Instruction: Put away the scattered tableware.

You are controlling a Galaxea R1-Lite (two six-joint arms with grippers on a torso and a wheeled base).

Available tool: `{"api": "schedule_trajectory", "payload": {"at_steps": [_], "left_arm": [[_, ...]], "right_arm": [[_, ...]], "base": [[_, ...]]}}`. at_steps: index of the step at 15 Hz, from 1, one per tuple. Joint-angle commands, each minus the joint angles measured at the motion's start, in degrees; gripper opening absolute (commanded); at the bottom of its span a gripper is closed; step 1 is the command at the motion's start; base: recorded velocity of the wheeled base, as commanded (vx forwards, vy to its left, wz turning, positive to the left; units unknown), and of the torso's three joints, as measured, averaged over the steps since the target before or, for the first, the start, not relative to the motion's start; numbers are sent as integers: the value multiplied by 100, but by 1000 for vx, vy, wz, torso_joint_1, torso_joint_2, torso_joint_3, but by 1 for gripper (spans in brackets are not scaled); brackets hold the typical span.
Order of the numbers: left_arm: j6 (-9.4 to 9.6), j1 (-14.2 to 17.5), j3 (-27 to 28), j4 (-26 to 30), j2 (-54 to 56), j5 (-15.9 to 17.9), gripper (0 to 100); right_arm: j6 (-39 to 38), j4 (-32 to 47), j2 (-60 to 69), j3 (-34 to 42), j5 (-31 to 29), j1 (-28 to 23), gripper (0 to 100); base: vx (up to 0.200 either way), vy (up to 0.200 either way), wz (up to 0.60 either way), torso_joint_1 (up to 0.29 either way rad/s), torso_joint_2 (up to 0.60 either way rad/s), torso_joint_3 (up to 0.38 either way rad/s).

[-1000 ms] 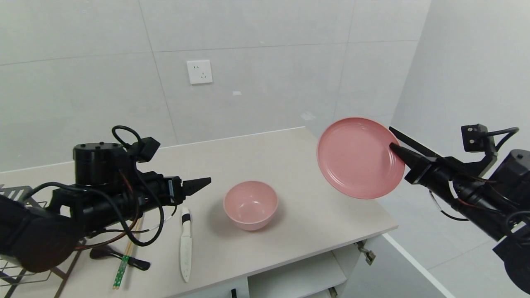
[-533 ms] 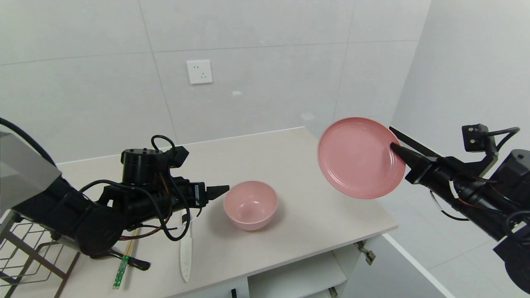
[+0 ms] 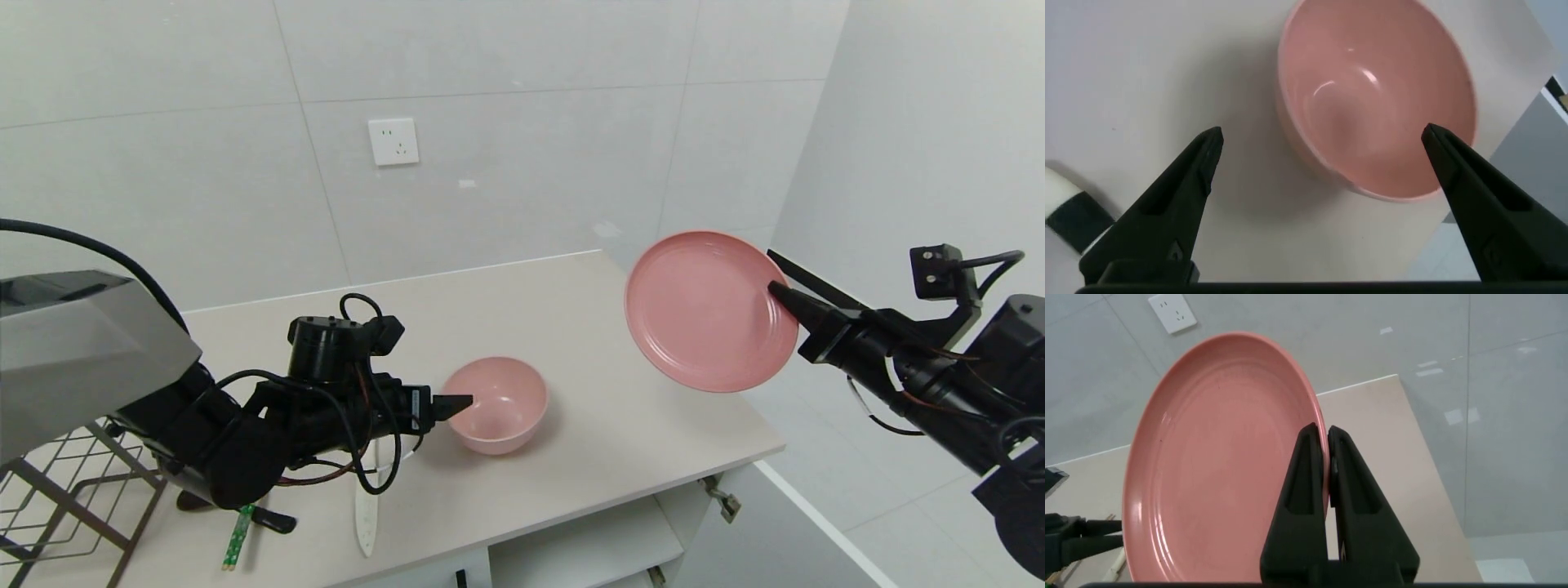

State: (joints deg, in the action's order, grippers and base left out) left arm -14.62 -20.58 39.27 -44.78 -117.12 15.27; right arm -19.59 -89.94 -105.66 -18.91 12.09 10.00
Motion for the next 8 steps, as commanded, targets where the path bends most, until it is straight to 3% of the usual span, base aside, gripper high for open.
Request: {"api": "schedule_trajectory", "payload": {"at_steps": [1, 8], "left_arm": [[-6, -43, 81, -5, -206, -95, 100], [-24, -254, 512, 48, -707, -306, 100]], "right_arm": [[-1, -6, -8, 1, 4, 2, 0], [69, -6, -16, 1, 4, 11, 0]], "base": [[0, 0, 0, 0, 0, 0], [0, 0, 0, 0, 0, 0]]}}
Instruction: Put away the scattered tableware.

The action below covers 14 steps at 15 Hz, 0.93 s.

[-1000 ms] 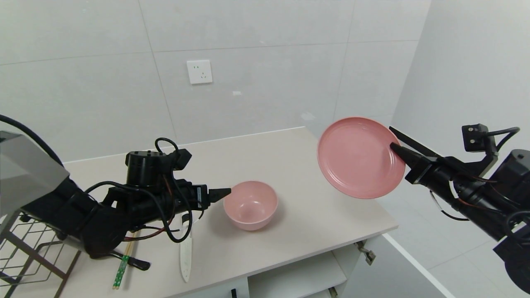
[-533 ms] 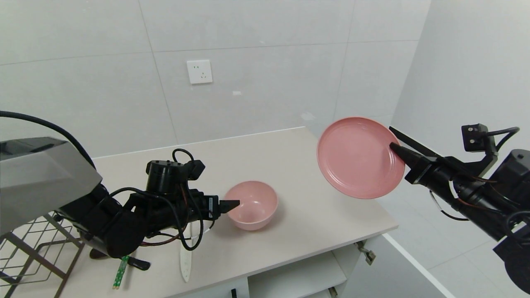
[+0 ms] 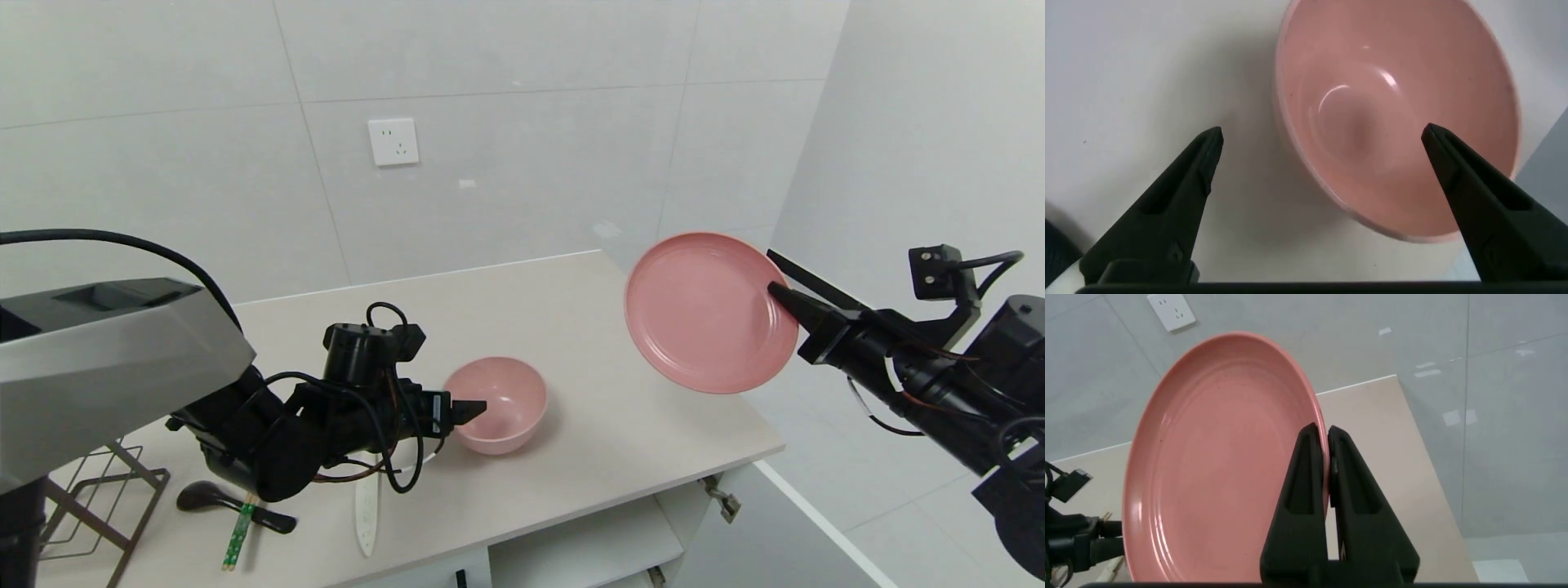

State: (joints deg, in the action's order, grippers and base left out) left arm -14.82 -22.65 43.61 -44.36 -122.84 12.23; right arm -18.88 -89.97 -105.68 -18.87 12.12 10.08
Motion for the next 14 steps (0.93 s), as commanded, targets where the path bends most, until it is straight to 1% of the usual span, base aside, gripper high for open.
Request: {"api": "schedule_trajectory", "payload": {"at_steps": [1, 2, 3, 7, 8, 11, 14], "left_arm": [[-3, -55, 122, 24, -161, -1, 100], [-3, -55, 175, 42, -205, -10, 100], [6, -55, 236, 15, -293, -115, 100], [15, -73, 342, 42, -416, -150, 100], [6, -108, 377, 50, -468, -150, 0], [-12, -134, 368, 6, -504, -150, 0], [-3, -38, 350, -2, -117, -186, 0]], "right_arm": [[-1, -3, -14, -3, 1, -6, 0], [-1, -3, -14, -3, 1, -6, 0], [-1, -3, -14, -3, 1, -6, 0], [-1, -3, -14, -3, 1, -6, 0], [-1, -3, -14, -3, 1, -6, 0], [-1, -3, -14, -3, 1, -6, 0], [-1, -3, -14, -3, 1, -6, 0]], "base": [[0, 0, 0, 0, 0, 0], [0, 0, 0, 0, 0, 0], [0, 0, 0, 0, 0, 0], [0, 0, 0, 0, 0, 0], [0, 0, 0, 0, 0, 0], [0, 0, 0, 0, 0, 0], [0, 0, 0, 0, 0, 0]]}}
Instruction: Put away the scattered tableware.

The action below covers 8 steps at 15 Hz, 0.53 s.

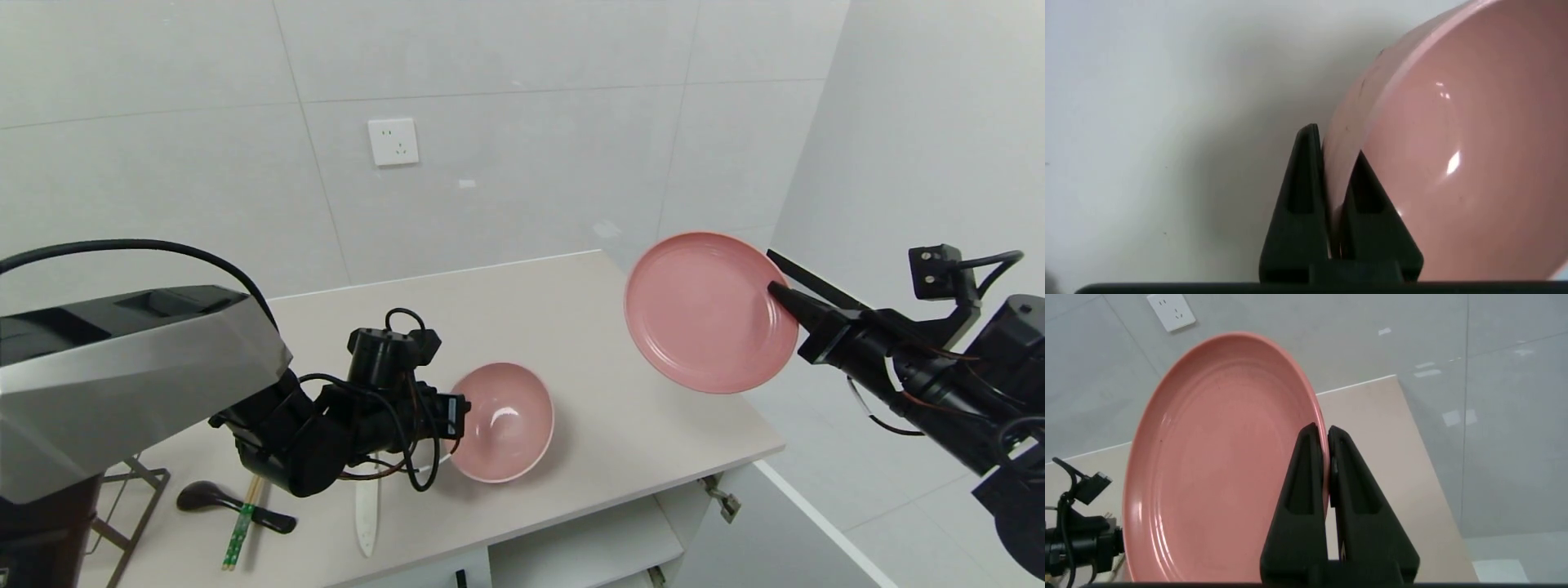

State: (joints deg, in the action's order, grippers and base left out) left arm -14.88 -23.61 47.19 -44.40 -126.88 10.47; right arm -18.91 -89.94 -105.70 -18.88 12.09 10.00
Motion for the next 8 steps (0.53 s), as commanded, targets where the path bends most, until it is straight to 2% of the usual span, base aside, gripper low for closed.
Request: {"api": "schedule_trajectory", "payload": {"at_steps": [1, 4, 8], "left_arm": [[3, 103, -8, 1, 427, -10, 0], [21, 226, -52, 45, 902, -10, 0], [12, 357, -430, 133, 1631, 16, 0]], "right_arm": [[1, -6, -12, -1, 4, 2, 0], [10, -6, -20, -45, 4, 11, 0], [-8, -6, -20, -19, 21, 55, 0]], "base": [[0, 0, 0, 0, 0, 0], [0, 0, 0, 0, 0, 0], [0, 0, 0, 0, 0, 0]]}}
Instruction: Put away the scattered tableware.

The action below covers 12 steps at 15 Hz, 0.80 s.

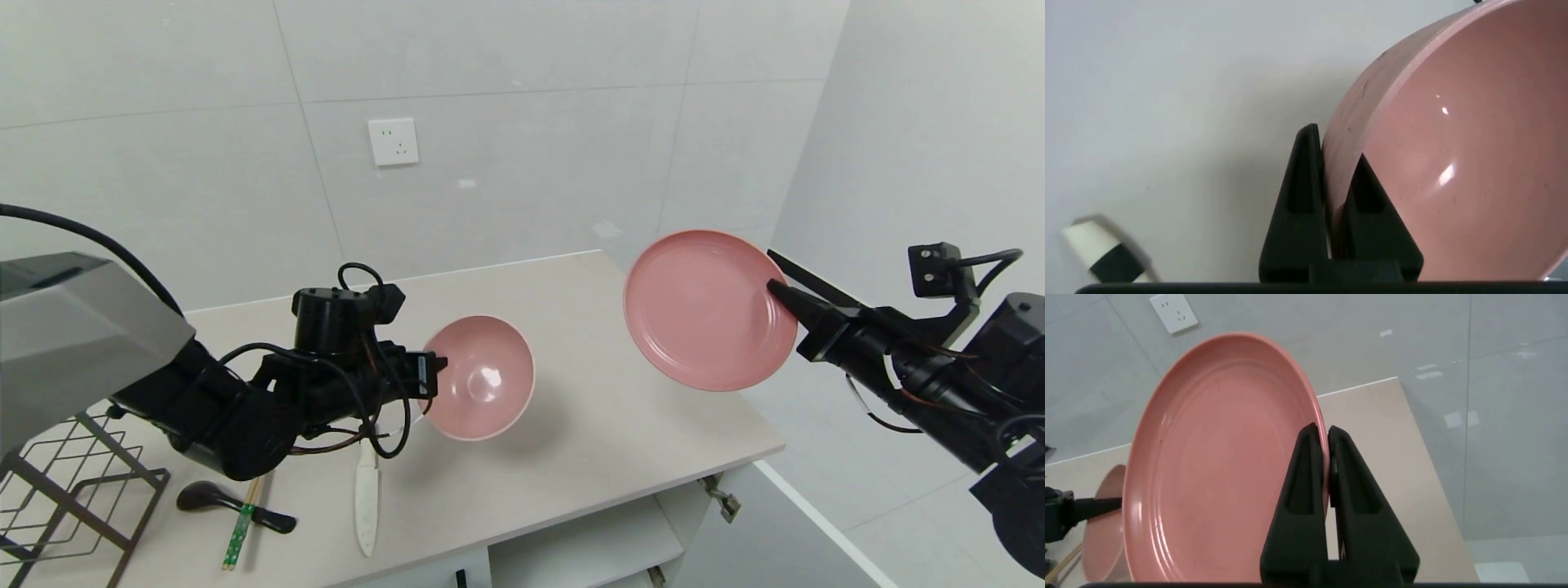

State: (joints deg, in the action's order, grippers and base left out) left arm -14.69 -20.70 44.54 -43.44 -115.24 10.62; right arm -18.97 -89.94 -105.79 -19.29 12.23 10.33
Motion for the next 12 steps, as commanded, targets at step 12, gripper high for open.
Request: {"api": "schedule_trajectory", "payload": {"at_steps": [12], "left_arm": [[-333, 585, -2240, -51, 3095, 1505, 0]], "right_arm": [[25, -6, 269, 223, 43, 620, 0]], "base": [[0, 0, 0, 0, 0, 0]]}}
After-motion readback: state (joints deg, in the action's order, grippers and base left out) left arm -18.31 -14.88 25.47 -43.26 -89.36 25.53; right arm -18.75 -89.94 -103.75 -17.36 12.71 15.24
